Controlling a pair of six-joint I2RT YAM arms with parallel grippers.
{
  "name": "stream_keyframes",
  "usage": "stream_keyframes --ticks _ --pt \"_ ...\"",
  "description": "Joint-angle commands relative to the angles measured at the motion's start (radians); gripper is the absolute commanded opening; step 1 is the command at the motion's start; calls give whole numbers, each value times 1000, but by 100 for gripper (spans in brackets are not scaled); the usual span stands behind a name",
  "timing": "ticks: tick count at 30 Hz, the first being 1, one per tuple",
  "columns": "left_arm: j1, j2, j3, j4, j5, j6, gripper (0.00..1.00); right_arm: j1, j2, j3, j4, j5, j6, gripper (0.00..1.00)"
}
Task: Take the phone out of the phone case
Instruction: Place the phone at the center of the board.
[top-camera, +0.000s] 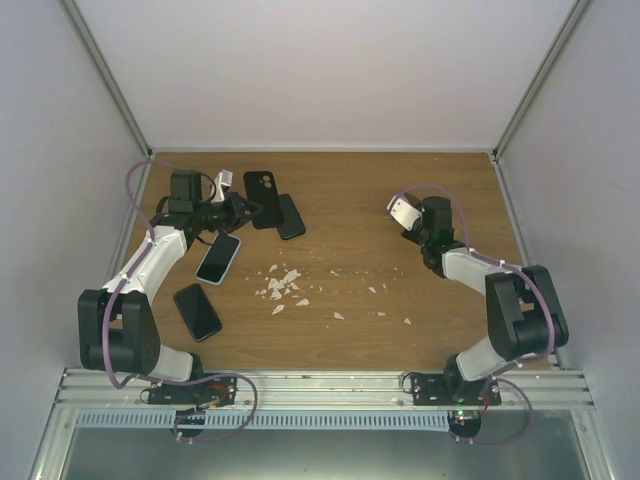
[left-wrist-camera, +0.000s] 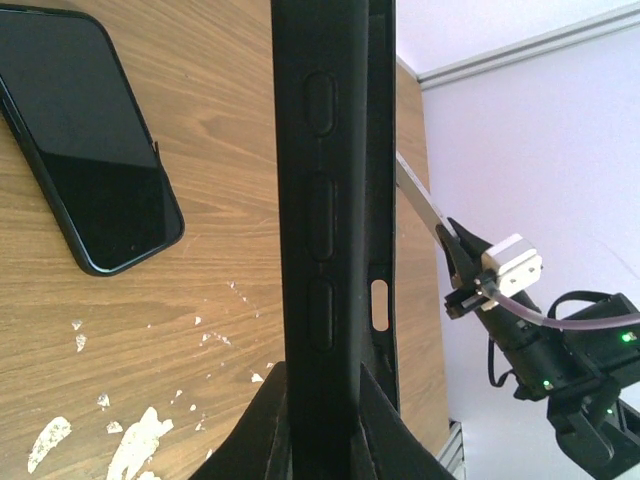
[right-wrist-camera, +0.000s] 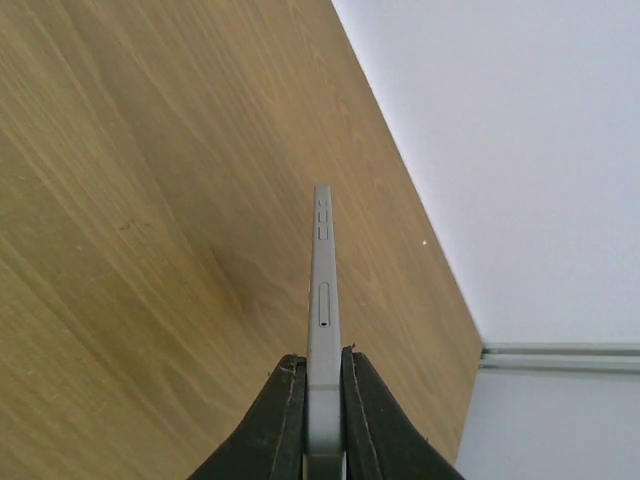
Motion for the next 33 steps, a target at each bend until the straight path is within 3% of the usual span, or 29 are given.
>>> stream_keyframes --ticks 1,16,28,33 --pt "-7 -19 0 58 9 4 0 -5 62 -6 235 49 -103 0" --pt "-7 -13 -1 58 0 4 0 -5 266 -10 415 64 -197 1" --pt "-7 -2 0 60 -3 4 0 -3 280 -11 351 26 -170 33" --pt "-7 -5 1 57 -6 7 0 -3 276 -8 321 16 -166 39"
